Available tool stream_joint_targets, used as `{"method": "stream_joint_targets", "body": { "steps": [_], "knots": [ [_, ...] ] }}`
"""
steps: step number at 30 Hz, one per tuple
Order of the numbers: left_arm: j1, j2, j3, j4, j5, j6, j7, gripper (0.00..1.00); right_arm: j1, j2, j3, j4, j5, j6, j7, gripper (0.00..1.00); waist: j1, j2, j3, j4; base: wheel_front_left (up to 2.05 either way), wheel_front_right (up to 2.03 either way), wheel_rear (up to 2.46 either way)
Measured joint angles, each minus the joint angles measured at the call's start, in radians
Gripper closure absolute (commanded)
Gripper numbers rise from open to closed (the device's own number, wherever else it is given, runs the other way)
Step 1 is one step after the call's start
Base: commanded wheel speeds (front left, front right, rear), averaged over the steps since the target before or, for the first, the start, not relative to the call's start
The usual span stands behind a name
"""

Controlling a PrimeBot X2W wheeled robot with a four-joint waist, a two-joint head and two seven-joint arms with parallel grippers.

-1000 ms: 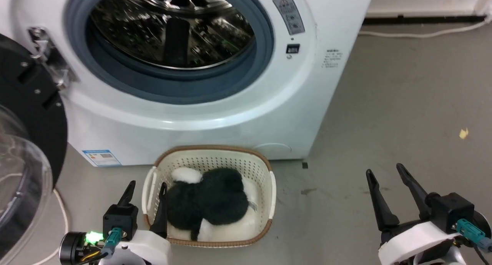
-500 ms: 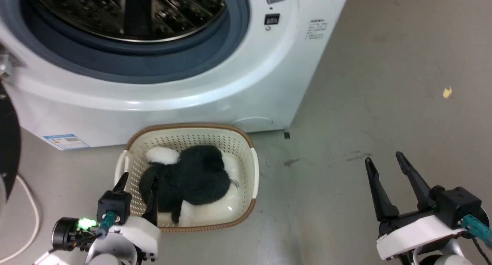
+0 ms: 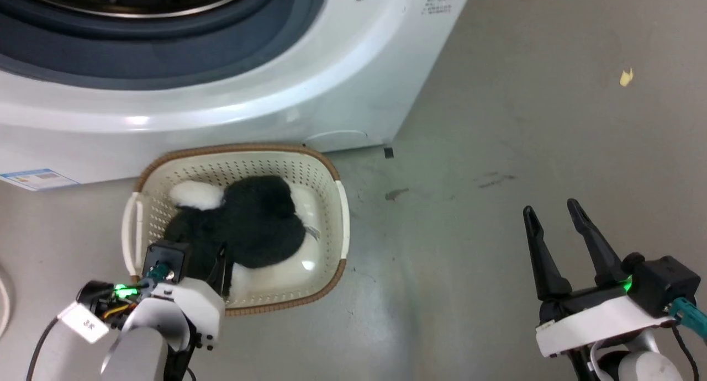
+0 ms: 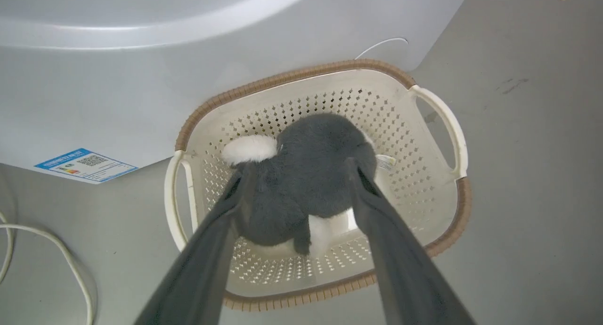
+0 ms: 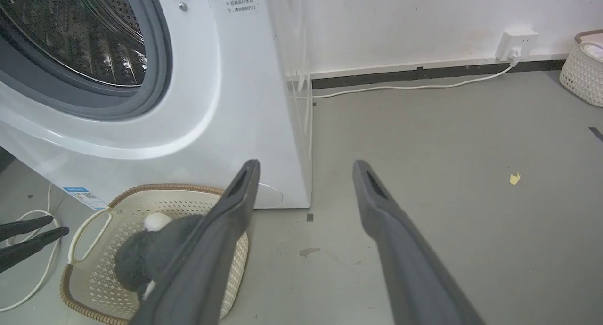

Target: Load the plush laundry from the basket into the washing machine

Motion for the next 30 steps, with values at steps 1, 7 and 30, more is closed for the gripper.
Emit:
{"method": "stream_joint_targets", "body": {
  "steps": [1, 7, 30],
  "knots": [
    [-0.011, 0.007, -0.011, 0.01, -0.005, 0.0, 0.003, 0.0, -0.003, 0.0, 0.002, 0.0, 0.004, 0.0, -0.001, 0.0, 0.0, 0.0, 0.008, -0.004, 0.0, 0.0, 0.0],
    [-0.09, 0.048, -0.063, 0.067, -0.044, -0.009, 0.044, 0.0, -0.02, 0.0, 0.009, -0.003, 0.032, 0.0, -0.012, 0.0, 0.0, 0.0, 0.061, -0.026, 0.0, 0.0, 0.0],
    [-0.398, 0.267, -0.31, 0.223, -0.203, -0.016, 0.314, 0.0, -0.048, 0.0, 0.073, -0.018, 0.178, 0.0, -0.063, 0.0, -0.0001, 0.0, 0.302, -0.156, 0.0, 0.0, 0.0]
  ]
}}
